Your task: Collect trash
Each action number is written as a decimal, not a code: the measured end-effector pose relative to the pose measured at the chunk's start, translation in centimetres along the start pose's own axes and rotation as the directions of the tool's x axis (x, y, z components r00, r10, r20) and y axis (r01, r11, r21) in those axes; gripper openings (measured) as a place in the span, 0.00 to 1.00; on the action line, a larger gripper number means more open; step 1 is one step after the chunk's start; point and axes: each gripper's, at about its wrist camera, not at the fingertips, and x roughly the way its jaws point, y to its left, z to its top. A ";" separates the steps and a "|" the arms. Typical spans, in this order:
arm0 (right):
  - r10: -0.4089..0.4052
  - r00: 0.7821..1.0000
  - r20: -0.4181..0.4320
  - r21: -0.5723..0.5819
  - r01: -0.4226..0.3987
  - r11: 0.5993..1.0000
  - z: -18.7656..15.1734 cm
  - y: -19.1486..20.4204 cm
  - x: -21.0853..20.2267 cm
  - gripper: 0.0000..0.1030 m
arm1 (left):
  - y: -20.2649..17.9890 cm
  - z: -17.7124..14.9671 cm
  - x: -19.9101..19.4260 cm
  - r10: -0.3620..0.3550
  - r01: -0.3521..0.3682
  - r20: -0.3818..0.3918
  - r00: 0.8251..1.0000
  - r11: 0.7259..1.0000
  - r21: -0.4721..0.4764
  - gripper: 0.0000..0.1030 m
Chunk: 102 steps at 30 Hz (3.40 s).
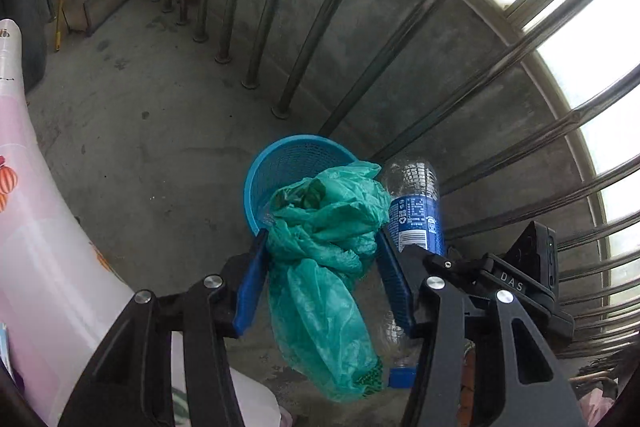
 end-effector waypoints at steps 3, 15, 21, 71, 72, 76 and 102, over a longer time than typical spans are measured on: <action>0.010 1.000 -0.017 0.075 -0.008 0.997 2.4 -1.8 2.9 0.57 | -0.9 2.4 4.8 0.009 -0.006 -0.068 0.998 0.999 0.035 0.52; -0.064 0.991 0.116 0.167 0.044 0.985 6.3 -4.9 3.4 0.67 | -1.4 4.5 6.1 -0.041 0.036 0.051 0.998 0.996 0.085 0.81; -0.069 0.983 0.172 0.108 0.051 0.993 5.0 -3.8 1.5 0.67 | -2.6 2.7 2.2 -0.072 0.051 0.141 0.987 0.988 0.146 0.89; 0.144 0.984 -0.106 -0.984 -0.125 0.130 -34.7 26.4 0.5 0.92 | 24.4 -39.6 -38.2 0.599 -0.188 0.572 0.560 0.765 -0.616 0.94; 0.128 0.984 -0.127 -0.981 -0.143 0.127 -35.2 26.3 0.9 0.92 | 24.8 -40.1 -38.3 0.605 -0.185 0.567 0.558 0.758 -0.626 0.94; 0.047 0.981 -0.187 -0.976 -0.191 0.102 -36.2 26.9 3.2 0.90 | 26.8 -41.1 -38.0 0.628 -0.175 0.534 0.566 0.725 -0.666 0.94; -0.375 0.884 -0.280 -0.923 -0.355 -0.147 -35.1 26.0 19.3 0.89 | 41.3 -34.5 -29.4 0.551 -0.218 0.220 0.805 0.619 -0.755 0.75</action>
